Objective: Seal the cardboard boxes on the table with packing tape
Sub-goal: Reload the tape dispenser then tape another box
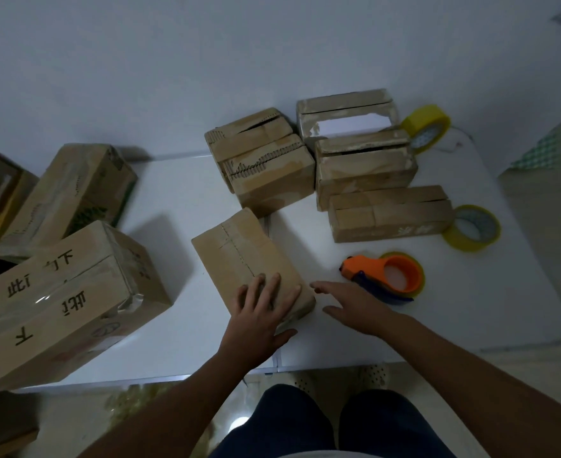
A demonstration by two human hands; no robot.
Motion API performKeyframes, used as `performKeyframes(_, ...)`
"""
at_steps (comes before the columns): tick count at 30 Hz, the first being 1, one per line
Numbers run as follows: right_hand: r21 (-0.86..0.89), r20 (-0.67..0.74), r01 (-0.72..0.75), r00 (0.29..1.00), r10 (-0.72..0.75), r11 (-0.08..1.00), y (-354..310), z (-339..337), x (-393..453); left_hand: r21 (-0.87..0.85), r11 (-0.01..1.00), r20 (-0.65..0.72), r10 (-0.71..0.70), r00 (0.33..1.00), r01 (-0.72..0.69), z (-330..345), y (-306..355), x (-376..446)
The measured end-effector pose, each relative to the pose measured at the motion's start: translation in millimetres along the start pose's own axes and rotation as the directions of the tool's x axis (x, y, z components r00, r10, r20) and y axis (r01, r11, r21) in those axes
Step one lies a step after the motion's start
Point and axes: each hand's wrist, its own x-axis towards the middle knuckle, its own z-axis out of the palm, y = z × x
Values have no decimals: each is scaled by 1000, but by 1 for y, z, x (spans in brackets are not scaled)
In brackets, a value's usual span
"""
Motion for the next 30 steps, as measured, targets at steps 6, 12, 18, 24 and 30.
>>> performKeyframes(6, -247, 85, 182, 982, -166, 952, -17, -15, 5, 17, 997, 1, 72, 997, -72, 6, -5, -3)
performKeyframes(12, -433, 242, 250, 958, -155, 866, -34, -32, 19, 20, 998, 18, 65, 998, -65, 3, -4, -1)
performKeyframes(18, -464, 43, 196, 979, -199, 864, -30, -11, -1, -25, 986, 45, 163, 986, -162, 0, -17, -3)
performKeyframes(24, -453, -194, 287, 893, -407, 844, -47, 22, -4, -699, 672, -106, -434, 894, 243, -26, -38, -28)
performKeyframes(30, -511, 14, 345, 919, -393, 788, -68, 49, 27, -516, -821, 819, -387, 424, 247, 6, -29, -88)
